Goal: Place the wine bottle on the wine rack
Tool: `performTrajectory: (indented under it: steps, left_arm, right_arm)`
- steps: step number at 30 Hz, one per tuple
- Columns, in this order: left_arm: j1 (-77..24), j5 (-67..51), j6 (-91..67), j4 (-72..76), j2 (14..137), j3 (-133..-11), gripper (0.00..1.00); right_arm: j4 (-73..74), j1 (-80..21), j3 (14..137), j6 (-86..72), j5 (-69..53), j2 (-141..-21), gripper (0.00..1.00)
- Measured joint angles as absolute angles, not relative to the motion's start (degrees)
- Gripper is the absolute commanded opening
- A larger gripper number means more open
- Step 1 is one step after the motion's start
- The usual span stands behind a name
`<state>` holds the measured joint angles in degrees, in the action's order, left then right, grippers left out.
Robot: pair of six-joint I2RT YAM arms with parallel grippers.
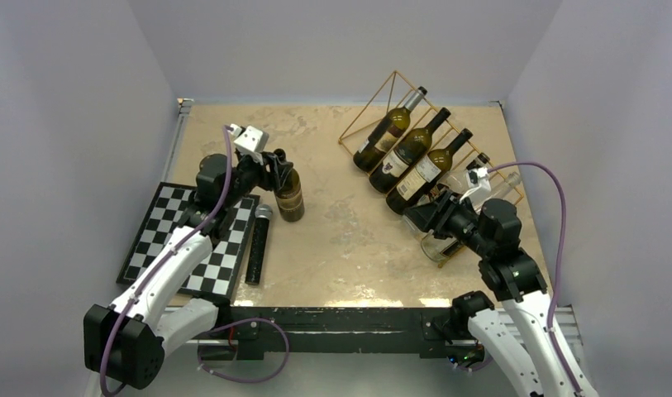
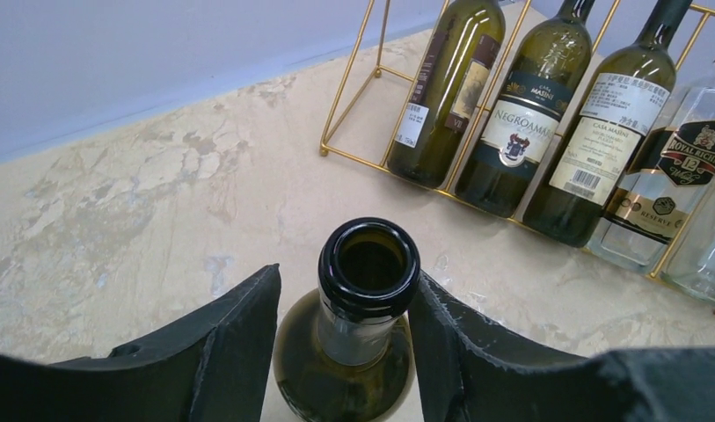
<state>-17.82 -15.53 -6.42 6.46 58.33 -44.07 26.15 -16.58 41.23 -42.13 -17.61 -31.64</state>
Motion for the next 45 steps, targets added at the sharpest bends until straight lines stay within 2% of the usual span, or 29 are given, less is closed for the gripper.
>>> performTrajectory:
  steps: [2, 4, 6, 8, 11, 12, 16, 17, 24, 34, 45]
  left_arm:
    - [-18.0, -14.72, -6.55, 8.08, 58.37, -42.92, 0.44]
    - [-18.06, -14.2, -6.96, 9.52, 58.43, -42.02, 0.41]
    - [-18.22, -13.69, -7.49, 11.38, 58.63, -41.1, 0.43]
    - [-18.61, -12.62, -8.05, 13.76, 59.05, -40.21, 0.5]
    - [-19.33, -11.44, -8.47, 15.9, 59.53, -38.94, 0.47]
    - [-19.59, -11.05, -8.47, 16.34, 59.68, -38.54, 0.42]
    - [-20.36, -9.23, -7.88, 17.34, 60.2, -38.22, 0.01]
    - [-20.36, -9.06, -8.05, 17.39, 60.23, -38.22, 0.0]
    - [-20.78, -6.57, -6.72, 13.76, 63.37, -42.72, 0.0]
    - [-20.78, -6.26, -3.53, 7.81, 73.97, -65.76, 0.0]
    - [-21.52, -9.91, -5.19, 5.61, 96.53, -89.6, 0.0]
  right_arm:
    - [26.17, -16.58, 39.79, -42.89, -17.76, -30.5, 0.47]
    - [26.28, -16.58, 38.81, -43.35, -17.72, -29.71, 0.46]
    - [26.52, -16.58, 38.3, -43.57, -17.69, -29.06, 0.46]
    - [26.72, -16.58, 38.02, -43.77, -17.54, -28.21, 0.45]
    - [27.0, -16.56, 38.0, -43.86, -17.39, -26.94, 0.45]
    - [27.14, -16.58, 38.0, -43.86, -17.32, -26.72, 0.45]
    - [27.83, -16.56, 38.0, -43.9, -16.97, -26.13, 0.45]
    - [27.92, -16.58, 38.0, -43.9, -16.95, -26.15, 0.45]
    - [29.21, -16.58, 38.02, -43.75, -15.77, -26.26, 0.44]
    - [34.09, -16.58, 40.03, -43.0, -12.99, -24.64, 0.43]
    - [36.01, -16.58, 40.18, -43.07, -12.95, -24.86, 0.42]
